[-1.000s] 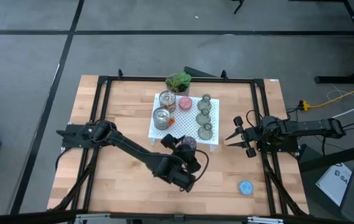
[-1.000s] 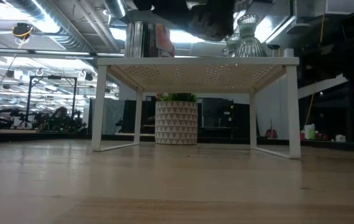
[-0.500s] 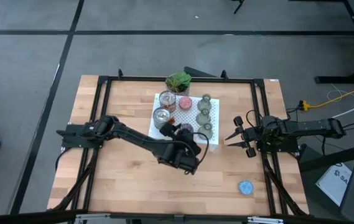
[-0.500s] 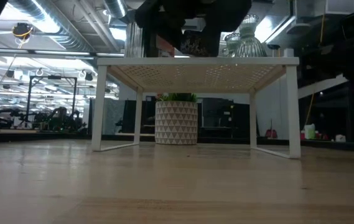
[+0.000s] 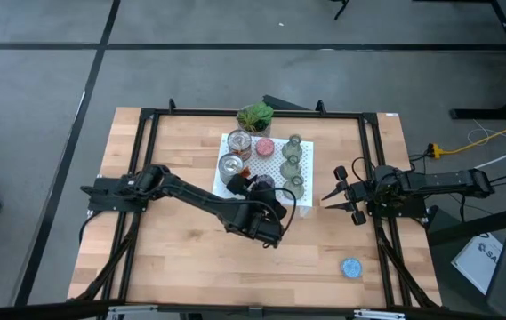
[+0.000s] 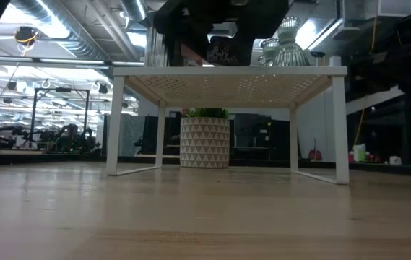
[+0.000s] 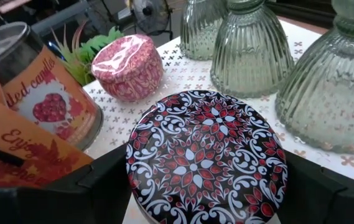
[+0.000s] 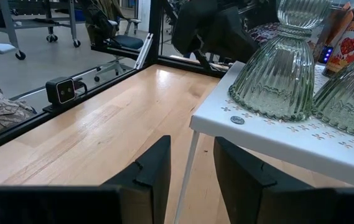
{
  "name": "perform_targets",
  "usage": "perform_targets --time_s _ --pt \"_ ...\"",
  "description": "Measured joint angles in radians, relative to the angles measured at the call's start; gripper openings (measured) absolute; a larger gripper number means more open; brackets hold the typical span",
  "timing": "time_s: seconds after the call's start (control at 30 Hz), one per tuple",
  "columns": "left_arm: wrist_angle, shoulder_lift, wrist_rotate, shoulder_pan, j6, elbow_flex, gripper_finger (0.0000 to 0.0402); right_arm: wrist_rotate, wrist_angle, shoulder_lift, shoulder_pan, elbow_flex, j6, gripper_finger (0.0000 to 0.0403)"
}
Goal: Stock candles and vases on shelf
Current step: Align the black patterned scented candle with the other scented candle on the shelf
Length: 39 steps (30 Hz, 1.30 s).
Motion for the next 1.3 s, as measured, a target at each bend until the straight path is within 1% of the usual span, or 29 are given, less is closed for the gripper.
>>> perform_targets --time_s 0.57,0.7,0.9,1.0,1.1,1.2,1.3 --pt "-0.004 -0.031 -0.084 -0.018 0.069 0.000 0.0345 0.000 0.000 0.000 0.000 0.000 0.000 0.0124" --pt "0.016 -0.045 -0.123 -0.039 0.102 0.000 0.0347 0.000 0.000 0.000 0.000 0.000 0.000 0.0124" --pt "0.067 -0.069 -0.138 -0.086 0.184 0.000 0.0346 0.000 0.000 0.000 0.000 0.000 0.000 0.0124" --pt "0.088 -0.074 -0.157 -0.113 0.188 0.000 0.0336 0.000 0.000 0.000 0.000 0.000 0.000 0.0124" --pt "0.099 -0.073 -0.149 -0.144 0.217 0.000 0.0314 0.000 0.000 0.000 0.000 0.000 0.000 0.0124" --pt "0.116 -0.064 -0.117 -0.173 0.260 0.000 0.0282 0.000 0.000 0.000 0.000 0.000 0.000 0.0124" --pt "0.113 -0.061 -0.108 -0.196 0.305 0.000 0.0242 0.000 0.000 0.000 0.000 0.000 0.000 0.0124"
